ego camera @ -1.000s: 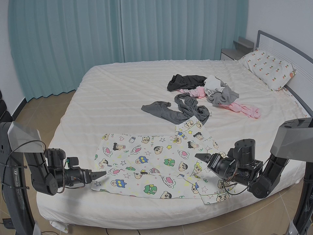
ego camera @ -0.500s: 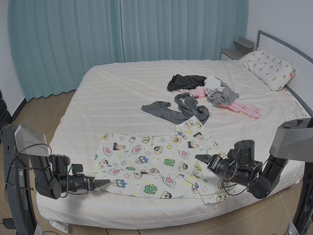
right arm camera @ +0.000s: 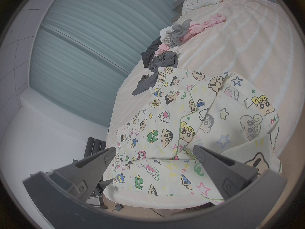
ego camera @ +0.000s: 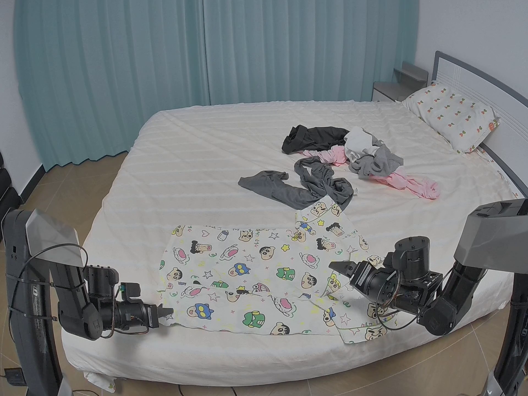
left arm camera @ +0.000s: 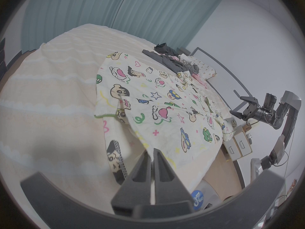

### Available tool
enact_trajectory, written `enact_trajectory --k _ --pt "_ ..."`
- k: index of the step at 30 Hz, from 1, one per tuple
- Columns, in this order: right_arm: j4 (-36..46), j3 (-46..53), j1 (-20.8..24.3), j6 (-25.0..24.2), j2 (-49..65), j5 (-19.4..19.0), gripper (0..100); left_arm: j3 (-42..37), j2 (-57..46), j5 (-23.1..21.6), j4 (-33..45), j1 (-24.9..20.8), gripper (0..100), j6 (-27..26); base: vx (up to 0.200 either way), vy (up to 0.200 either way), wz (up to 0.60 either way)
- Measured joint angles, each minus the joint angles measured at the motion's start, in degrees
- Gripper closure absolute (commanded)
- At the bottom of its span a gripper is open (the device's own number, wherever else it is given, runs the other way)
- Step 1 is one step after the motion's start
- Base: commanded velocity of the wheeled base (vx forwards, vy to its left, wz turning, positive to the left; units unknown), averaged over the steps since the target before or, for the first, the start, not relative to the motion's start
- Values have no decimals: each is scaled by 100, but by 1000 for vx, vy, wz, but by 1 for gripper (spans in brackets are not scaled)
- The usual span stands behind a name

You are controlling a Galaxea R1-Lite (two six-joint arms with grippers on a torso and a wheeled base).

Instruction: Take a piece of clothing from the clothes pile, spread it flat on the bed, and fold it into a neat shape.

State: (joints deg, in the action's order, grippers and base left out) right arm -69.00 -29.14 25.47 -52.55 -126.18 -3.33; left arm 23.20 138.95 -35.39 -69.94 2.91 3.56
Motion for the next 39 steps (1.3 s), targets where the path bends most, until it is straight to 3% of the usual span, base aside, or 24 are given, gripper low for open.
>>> enact_trajectory --k 31,39 --pt "2 63 -17 74 6 2 0 -780 -480 24 91 151 100 -45 0 0 0" --pt "17 144 -22 171 61 7 0 -794 -553 24 507 216 100 -256 0 0 0"
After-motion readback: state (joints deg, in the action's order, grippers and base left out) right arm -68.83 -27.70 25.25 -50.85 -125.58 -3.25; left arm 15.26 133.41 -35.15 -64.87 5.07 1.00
